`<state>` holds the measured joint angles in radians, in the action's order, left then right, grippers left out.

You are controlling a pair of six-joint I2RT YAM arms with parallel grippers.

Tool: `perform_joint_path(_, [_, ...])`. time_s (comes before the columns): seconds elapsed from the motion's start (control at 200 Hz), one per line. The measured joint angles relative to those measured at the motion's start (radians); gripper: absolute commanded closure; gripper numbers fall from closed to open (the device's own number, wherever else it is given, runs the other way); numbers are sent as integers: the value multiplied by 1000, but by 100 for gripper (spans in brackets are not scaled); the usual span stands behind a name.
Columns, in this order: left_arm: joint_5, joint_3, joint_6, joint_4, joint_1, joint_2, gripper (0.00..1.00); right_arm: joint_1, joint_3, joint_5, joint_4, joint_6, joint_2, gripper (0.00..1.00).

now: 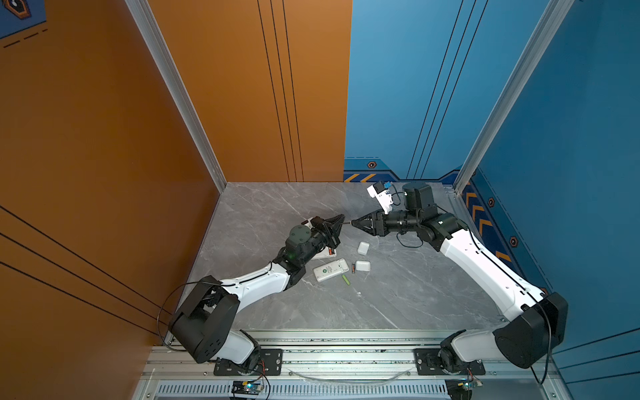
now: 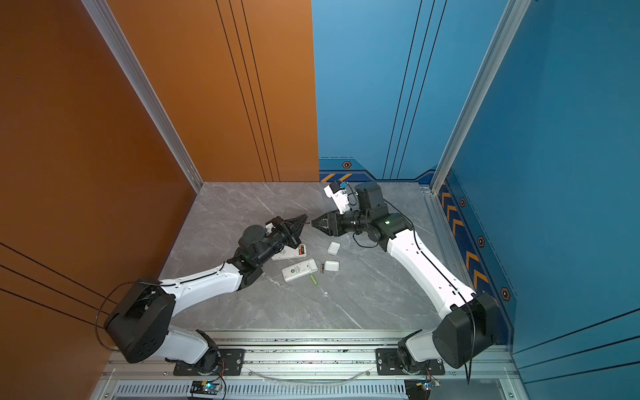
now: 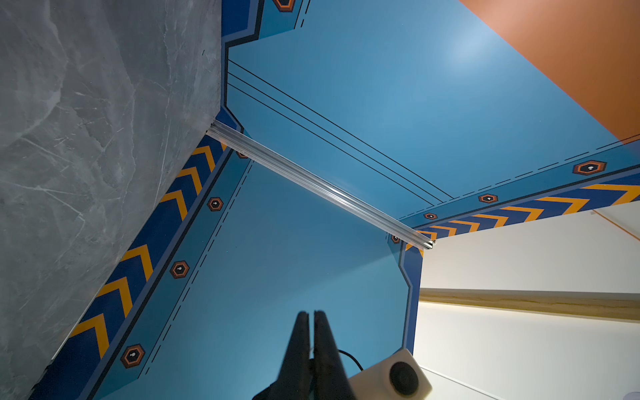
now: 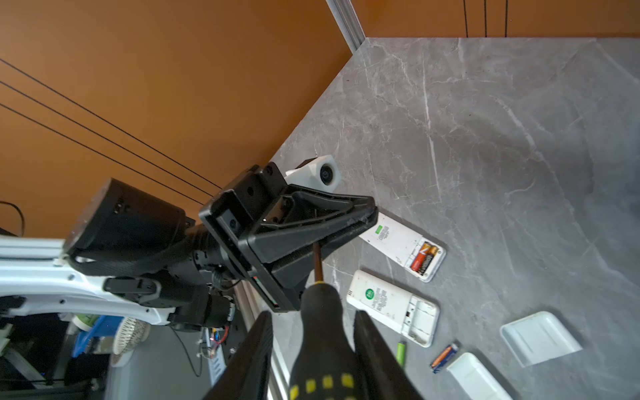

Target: Unload the batteries from the remote control

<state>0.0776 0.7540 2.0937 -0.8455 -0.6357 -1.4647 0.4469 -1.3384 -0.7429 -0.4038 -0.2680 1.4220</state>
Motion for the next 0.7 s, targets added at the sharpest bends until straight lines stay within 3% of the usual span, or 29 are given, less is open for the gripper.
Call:
perform_joint_path(0.155, [-1, 0, 1, -3, 0, -2, 100, -4, -2, -16, 3, -6, 7, 100])
perform_joint_path(0.2, [-1, 0, 1, -3, 0, -2, 99, -4, -3, -16, 2, -6, 7, 100])
perform_joint_path(0.27, [5, 0, 0, -5, 2, -2, 55, -3, -7, -15, -5, -8, 8, 100])
perform_joint_path(0.295, [13, 1, 1, -8, 2, -3, 44, -2, -9, -12, -9, -10, 8, 100])
perform_joint_path(0.365, [54, 7, 1, -11, 16, -6, 22, 8, -9, 0, -30, -14, 7, 100])
perform_joint_path(0.47, [159, 11, -8, 42, 95, 9, 1, 23, -11, 93, -93, -37, -5, 100])
perform_joint_path(0.565, [255, 13, -98, 235, 229, 71, 2, 40, -37, 216, -187, -63, -40, 100])
perform_joint_path(0.701, [330, 92, -401, 664, 429, 196, 2, 87, -72, 396, -324, -97, -135, 100])
